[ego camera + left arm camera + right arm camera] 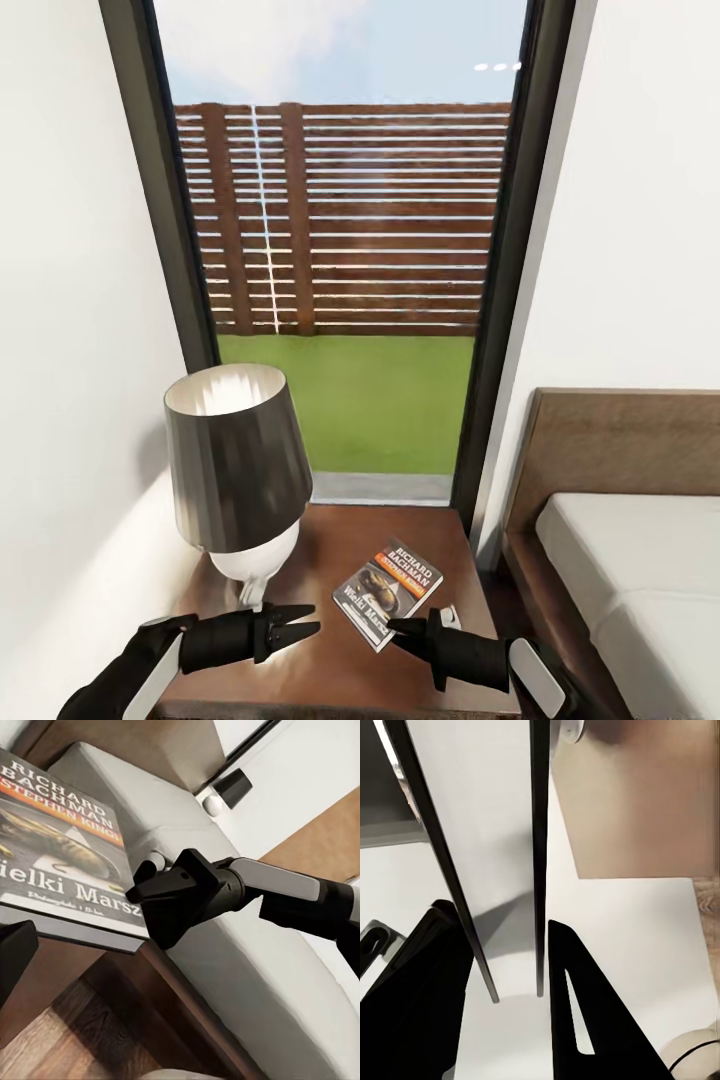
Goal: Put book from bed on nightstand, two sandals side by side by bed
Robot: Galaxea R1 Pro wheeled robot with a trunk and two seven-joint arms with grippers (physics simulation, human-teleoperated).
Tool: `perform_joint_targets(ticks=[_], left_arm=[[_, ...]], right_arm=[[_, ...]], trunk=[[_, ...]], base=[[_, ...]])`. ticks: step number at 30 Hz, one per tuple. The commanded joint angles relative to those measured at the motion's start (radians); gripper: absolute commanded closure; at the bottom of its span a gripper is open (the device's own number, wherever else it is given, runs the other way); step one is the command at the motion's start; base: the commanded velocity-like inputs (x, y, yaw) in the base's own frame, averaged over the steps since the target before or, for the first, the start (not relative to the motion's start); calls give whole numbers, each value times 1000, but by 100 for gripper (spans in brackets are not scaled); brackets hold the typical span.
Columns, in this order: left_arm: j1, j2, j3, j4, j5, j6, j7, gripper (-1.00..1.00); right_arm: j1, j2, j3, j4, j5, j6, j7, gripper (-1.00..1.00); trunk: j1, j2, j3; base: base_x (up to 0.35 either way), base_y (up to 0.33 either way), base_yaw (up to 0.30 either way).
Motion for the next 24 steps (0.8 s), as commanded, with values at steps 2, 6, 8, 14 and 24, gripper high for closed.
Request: perform_joint_targets(ticks=[2,6,8,14,24], left_arm=[[-1,1,-4,0,10,10,0,-100],[-1,1,-4,0,10,11,0,-100],[0,1,-4,0,10,11,0,-100],[-1,1,-4,0,10,11,0,-100],[0,1,-6,0,10,10,0,-100]], right_arm=[[-1,-1,4,0,-1,1,6,100],[-1,-1,4,0,-1,1,6,100],[-1,-1,4,0,-1,1,6,100],[-1,-1,4,0,-1,1,6,100],[-1,-1,4,0,-1,1,6,100]], trunk=[[8,-15,-7],[23,-43,-20],[31,-57,-26],[54,-99,-45],[80,-148,-67]], base=[[0,0,0],[0,0,0],[0,0,0],[0,0,0],[0,0,0]])
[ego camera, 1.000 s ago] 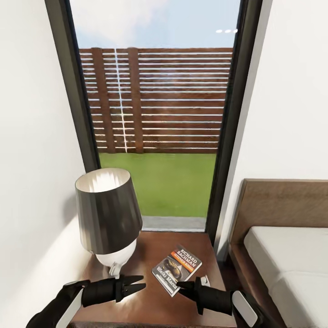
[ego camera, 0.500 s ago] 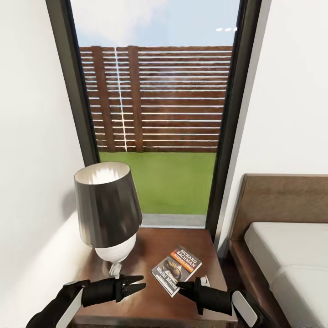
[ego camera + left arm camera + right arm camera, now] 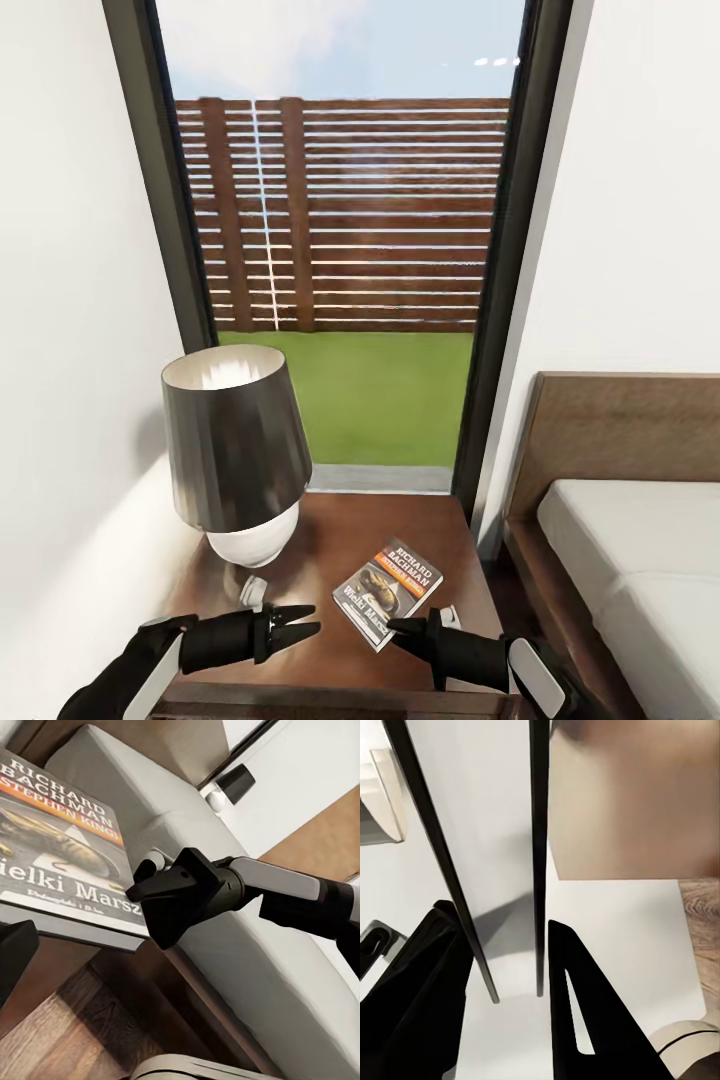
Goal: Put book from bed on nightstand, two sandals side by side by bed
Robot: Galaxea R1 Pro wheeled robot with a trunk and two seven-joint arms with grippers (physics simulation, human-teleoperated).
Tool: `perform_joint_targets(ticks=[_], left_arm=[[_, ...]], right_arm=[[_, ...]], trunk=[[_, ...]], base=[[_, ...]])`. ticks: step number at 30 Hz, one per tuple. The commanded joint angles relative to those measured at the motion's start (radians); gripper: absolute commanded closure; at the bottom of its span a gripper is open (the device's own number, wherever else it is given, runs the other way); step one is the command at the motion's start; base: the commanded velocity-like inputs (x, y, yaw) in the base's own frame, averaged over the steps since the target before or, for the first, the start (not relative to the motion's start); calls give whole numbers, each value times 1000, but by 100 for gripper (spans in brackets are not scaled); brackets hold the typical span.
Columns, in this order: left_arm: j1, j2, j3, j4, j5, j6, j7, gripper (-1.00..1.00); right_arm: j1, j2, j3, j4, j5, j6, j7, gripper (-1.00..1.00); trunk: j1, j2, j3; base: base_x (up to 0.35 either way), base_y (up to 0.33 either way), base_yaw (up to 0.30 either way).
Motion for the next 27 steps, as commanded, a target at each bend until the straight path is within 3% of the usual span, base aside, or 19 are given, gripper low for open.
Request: perform_joint_targets(ticks=[1,16,27], left_arm=[[-1,1,-4,0,9,10,0,-100],[-1,1,-4,0,9,11,0,-100],[-1,1,-3,0,10,10,0,-100]], right_arm=[[-1,-1,4,0,1,0,6,100],[-1,-1,4,0,1,0,6,100],[-1,-1,4,0,1,0,6,100]], trunk=[[0,0,-1],[50,-91,-42],[50,-91,-42]], base=[[0,0,0],[0,0,0],[34,0,0]])
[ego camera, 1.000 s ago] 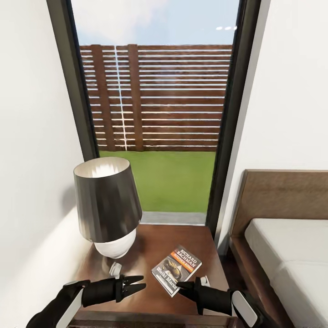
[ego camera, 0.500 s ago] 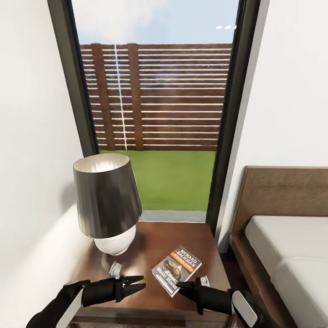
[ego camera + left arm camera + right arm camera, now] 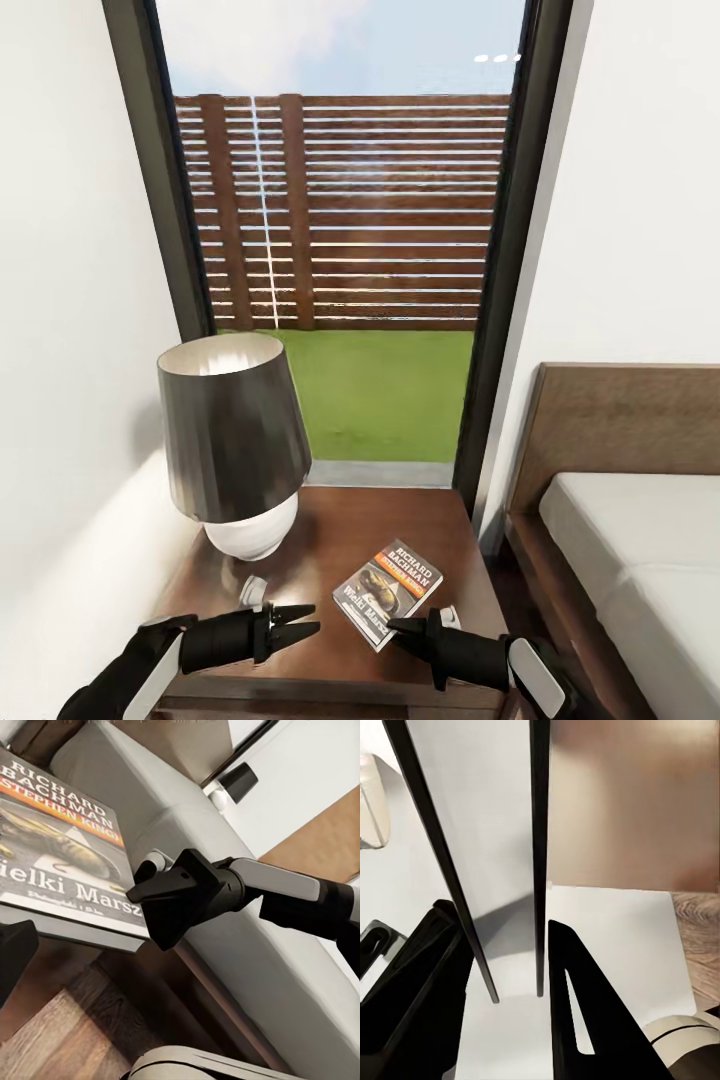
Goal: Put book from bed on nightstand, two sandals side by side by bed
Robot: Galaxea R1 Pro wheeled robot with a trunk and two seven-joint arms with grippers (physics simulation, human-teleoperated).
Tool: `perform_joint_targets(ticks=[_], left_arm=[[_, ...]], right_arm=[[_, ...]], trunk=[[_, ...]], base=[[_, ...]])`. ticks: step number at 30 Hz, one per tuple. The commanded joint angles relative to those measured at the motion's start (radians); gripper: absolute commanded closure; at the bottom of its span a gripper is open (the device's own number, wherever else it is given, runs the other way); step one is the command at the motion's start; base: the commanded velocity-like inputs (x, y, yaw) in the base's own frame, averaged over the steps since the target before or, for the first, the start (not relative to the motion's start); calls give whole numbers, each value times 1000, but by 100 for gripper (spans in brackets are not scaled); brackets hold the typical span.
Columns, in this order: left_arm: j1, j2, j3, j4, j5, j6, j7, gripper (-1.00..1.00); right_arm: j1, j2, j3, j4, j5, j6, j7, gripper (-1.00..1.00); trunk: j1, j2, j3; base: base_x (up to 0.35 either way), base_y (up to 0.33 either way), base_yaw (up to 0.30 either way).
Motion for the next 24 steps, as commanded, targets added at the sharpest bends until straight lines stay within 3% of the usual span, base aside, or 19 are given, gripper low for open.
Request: perform_joint_targets(ticks=[1,9,17,24], left_arm=[[-1,1,-4,0,9,10,0,-100],[-1,1,-5,0,9,10,0,-100],[0,1,-5,0,9,10,0,-100],[-1,1,-4,1,10,12,0,-100]], right_arm=[[-1,-1,4,0,1,0,6,100],[-1,-1,4,0,1,0,6,100],[-1,-1,4,0,1,0,6,100],[-1,-1,4,0,1,0,6,100]], trunk=[[0,0,-1],[0,0,-1],[0,0,-1],[0,0,-1]], base=[[230,0,0],[83,0,0],[238,0,0],[35,0,0]])
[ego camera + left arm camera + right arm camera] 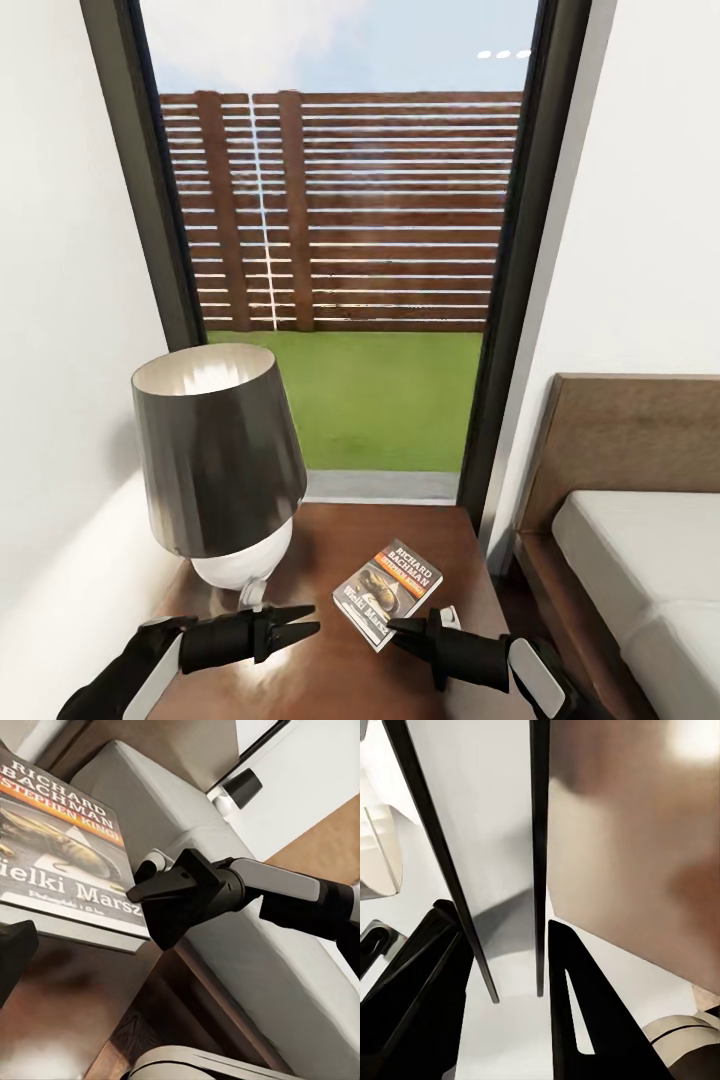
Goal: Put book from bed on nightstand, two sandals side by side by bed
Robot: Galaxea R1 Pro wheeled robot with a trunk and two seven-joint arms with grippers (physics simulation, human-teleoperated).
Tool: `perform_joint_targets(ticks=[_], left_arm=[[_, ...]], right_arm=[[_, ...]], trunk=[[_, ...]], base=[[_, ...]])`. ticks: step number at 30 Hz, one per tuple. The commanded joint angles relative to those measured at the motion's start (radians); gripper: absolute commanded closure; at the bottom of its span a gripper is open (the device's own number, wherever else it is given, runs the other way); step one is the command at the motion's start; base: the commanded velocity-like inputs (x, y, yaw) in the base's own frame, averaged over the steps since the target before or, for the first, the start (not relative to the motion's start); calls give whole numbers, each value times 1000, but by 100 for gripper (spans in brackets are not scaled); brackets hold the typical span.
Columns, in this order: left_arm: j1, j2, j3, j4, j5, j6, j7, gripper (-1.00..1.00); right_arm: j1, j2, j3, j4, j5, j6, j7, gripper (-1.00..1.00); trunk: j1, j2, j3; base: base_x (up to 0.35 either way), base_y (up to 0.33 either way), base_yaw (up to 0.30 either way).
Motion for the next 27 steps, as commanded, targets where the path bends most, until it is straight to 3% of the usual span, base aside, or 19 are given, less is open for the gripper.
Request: perform_joint_targets(ticks=[1,5,16,22,27], left_arm=[[-1,1,-5,0,10,11,0,-100],[-1,1,-5,0,10,11,0,-100],[-1,1,-5,0,10,11,-1,-100],[0,1,-5,0,10,11,0,-100],[-1,1,-5,0,10,11,0,-100]], right_arm=[[-1,-1,4,0,1,0,6,100],[-1,-1,4,0,1,0,6,100],[-1,-1,4,0,1,0,6,100],[-1,-1,4,0,1,0,6,100],[-1,-1,4,0,1,0,6,100]], trunk=[[0,0,-1],[0,0,-1],[42,-77,-35],[42,-77,-35],[61,-112,-51]], base=[[4,0,0],[1,0,0],[0,0,0],[0,0,0],[0,0,0]])
